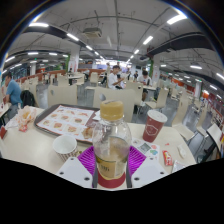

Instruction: Pour water

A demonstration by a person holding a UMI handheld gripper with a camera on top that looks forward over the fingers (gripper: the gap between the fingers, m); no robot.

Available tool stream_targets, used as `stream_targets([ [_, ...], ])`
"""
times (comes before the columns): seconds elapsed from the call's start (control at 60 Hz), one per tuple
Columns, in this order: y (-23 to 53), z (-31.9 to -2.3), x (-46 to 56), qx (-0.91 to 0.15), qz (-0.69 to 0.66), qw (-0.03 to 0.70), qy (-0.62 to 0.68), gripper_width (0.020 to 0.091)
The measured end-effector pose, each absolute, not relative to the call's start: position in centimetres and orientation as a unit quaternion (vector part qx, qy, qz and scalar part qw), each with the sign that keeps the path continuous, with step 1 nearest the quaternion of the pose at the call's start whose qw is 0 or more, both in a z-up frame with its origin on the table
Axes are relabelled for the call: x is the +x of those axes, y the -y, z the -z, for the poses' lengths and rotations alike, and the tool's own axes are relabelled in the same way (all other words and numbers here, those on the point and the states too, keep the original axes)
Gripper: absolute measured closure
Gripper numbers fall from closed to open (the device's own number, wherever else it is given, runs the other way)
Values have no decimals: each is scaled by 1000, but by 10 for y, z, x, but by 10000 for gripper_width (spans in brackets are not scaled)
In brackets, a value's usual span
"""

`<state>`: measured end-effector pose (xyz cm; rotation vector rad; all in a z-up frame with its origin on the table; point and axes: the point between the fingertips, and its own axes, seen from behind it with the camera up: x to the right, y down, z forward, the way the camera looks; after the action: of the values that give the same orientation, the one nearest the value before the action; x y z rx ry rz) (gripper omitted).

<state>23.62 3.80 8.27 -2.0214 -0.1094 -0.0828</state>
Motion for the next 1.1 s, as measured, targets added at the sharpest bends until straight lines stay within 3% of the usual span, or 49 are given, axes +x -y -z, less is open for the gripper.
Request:
stream_targets([
  [0.133, -37, -43, 237, -855, 14, 517, 35, 722],
  [0.333, -38, -43, 240, -843, -3, 538, 14, 689],
  [0.45, -35, -39, 241, -855, -4, 518, 19, 551],
  [0.467, -32, -35, 241, -860, -4, 509, 21, 502],
  [0.517, -25, -31, 239, -871, -9, 490, 23, 242],
  [0.567, -17, -34, 239, -875, -9, 483, 24, 275],
  [0.633, 0, -45, 247, -880, 9, 474, 23, 247],
  [0.883, 112, -100, 237, -904, 5, 429, 4, 255],
  [1.1, 183, -123, 220, -911, 3, 412, 16, 255],
])
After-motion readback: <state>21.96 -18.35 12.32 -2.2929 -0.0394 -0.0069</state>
